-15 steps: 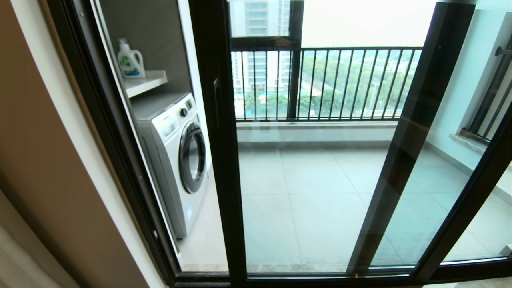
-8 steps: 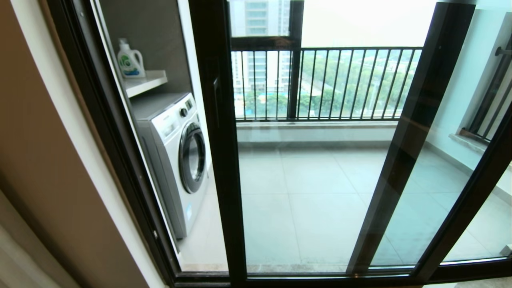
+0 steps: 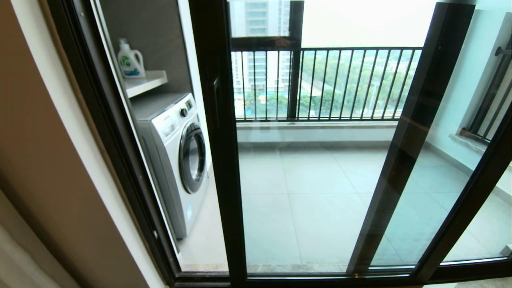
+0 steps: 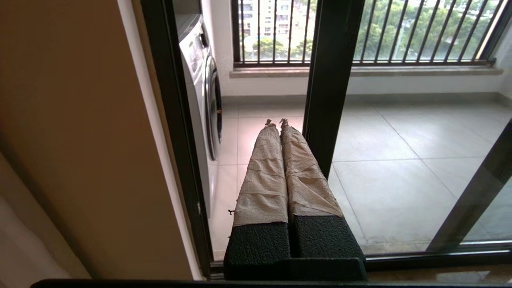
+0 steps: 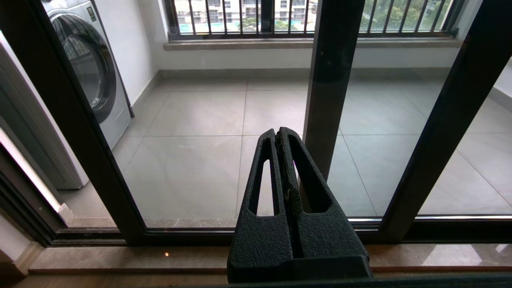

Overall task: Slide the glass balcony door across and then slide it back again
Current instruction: Close the slid door

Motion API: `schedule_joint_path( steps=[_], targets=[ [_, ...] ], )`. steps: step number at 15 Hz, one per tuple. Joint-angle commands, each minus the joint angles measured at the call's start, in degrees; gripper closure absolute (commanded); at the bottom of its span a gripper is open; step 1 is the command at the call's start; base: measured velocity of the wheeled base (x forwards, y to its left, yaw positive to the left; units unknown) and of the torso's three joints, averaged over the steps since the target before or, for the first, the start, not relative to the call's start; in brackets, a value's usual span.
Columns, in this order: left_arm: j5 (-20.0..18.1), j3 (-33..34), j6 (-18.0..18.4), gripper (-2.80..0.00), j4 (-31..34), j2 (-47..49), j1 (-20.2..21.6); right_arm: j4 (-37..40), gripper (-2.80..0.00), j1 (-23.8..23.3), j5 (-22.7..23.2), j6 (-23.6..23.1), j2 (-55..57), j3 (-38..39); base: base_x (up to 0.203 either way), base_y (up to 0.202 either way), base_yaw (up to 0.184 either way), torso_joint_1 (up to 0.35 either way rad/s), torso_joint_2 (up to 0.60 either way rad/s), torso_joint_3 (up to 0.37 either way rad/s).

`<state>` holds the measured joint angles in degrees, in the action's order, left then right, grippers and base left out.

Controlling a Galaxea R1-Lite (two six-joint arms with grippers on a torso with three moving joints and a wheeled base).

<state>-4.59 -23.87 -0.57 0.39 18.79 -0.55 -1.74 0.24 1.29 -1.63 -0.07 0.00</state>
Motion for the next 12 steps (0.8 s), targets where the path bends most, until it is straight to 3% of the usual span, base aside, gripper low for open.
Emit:
schedule_joint_path(
  steps=[1, 8, 10, 12],
  targets=[
    [-1.24, -4.12, -1.02, 0.0, -5.94, 14.31, -0.11, -0.02, 0.0, 0.02, 0.03, -0.06, 0.07, 0.62, 0.0, 0.0, 0.0, 0.0, 0.0, 0.0],
    [-6.78, -20.33, -4.23, 0.0, -18.99, 43.21, -0.56, -0.02, 0.0, 0.02, 0.03, -0.04, 0.07, 0.7, 0.0, 0.0, 0.0, 0.0, 0.0, 0.0],
    [-7.36, -26.39, -4.57, 0.0, -19.83, 49.63, -2.11, -0.02, 0.0, 0.02, 0.03, -0.04, 0.07, 0.7, 0.0, 0.0, 0.0, 0.0, 0.0, 0.0],
    [-7.42, -30.37, -4.93, 0.0, -20.17, 54.26, -6.35, -0.02, 0.0, 0.02, 0.03, -0.04, 0.07, 0.69, 0.0, 0.0, 0.0, 0.0, 0.0, 0.0]
  ],
)
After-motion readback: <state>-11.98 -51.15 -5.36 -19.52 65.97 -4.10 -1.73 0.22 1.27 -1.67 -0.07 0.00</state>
